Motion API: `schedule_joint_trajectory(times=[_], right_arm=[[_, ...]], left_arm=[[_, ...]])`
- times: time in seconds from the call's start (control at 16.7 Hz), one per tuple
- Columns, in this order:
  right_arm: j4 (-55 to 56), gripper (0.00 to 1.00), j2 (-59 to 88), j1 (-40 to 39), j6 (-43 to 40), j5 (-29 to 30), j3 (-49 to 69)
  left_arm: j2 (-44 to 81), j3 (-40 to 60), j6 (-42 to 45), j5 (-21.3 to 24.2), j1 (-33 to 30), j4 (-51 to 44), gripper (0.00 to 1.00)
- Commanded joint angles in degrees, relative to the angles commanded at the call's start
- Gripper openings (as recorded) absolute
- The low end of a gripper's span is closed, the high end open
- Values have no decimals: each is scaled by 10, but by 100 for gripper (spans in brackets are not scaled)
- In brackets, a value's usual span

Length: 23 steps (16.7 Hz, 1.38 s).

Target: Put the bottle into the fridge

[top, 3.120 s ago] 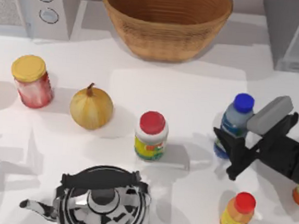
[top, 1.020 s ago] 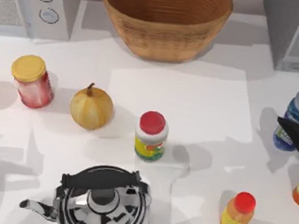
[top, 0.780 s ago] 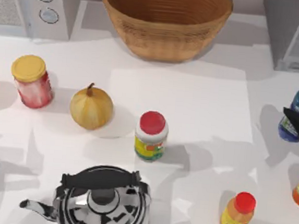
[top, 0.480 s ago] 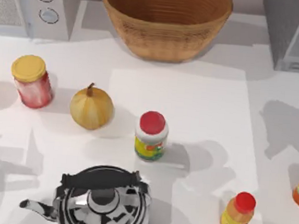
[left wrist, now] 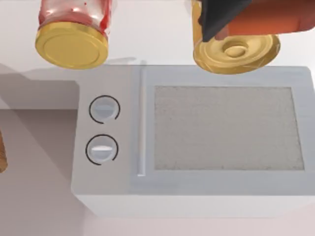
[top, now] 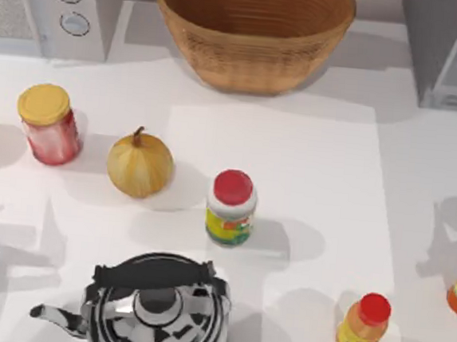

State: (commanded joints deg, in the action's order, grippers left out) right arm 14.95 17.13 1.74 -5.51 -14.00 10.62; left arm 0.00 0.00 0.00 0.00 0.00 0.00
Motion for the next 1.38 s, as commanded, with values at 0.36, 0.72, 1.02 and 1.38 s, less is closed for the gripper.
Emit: schedule_joint_trajectory(times=[0.36, 0.72, 1.02, 1.38], right_arm=[[-143, 1, -164, -16, 52, 133, -101], [-149, 1, -168, -16, 55, 139, -106], [-97, 1, -79, -8, 55, 115, -63], [69, 1, 221, 37, 49, 80, 82]], left_arm=[[0, 0, 0, 0, 0, 0, 100], [0, 0, 0, 0, 0, 0, 100], [0, 0, 0, 0, 0, 0, 100], [0, 0, 0, 0, 0, 0, 100]])
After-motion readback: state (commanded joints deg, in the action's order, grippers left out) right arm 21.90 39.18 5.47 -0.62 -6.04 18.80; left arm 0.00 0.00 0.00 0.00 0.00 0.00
